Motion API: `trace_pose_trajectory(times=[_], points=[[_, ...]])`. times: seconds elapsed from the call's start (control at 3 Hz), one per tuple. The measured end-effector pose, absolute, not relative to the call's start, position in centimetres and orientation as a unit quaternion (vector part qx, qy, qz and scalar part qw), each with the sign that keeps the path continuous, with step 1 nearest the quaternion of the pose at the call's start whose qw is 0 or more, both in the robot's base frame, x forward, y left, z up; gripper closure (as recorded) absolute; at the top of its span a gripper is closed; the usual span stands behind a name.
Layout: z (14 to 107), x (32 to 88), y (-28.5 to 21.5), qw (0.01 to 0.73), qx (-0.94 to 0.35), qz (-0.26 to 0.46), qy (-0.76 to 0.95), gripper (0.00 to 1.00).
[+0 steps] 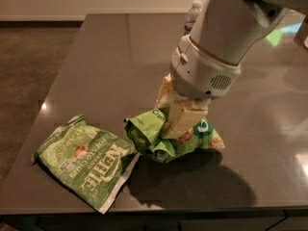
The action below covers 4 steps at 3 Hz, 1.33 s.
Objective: Move green rice chip bag near green jalapeno chip bag
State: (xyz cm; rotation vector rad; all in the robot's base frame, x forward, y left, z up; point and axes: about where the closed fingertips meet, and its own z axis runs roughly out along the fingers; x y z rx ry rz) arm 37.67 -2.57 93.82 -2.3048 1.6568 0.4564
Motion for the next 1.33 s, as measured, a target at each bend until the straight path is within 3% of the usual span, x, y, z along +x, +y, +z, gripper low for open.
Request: trace_pose_trajectory(times=[0.33,1.33], points=[[93.5,38.0,-0.7,0.135,-0.795,0.160,0.569,0.82],[92.4,40.5,1.0,0.141,-0.777,0.167,0.590,0.12]])
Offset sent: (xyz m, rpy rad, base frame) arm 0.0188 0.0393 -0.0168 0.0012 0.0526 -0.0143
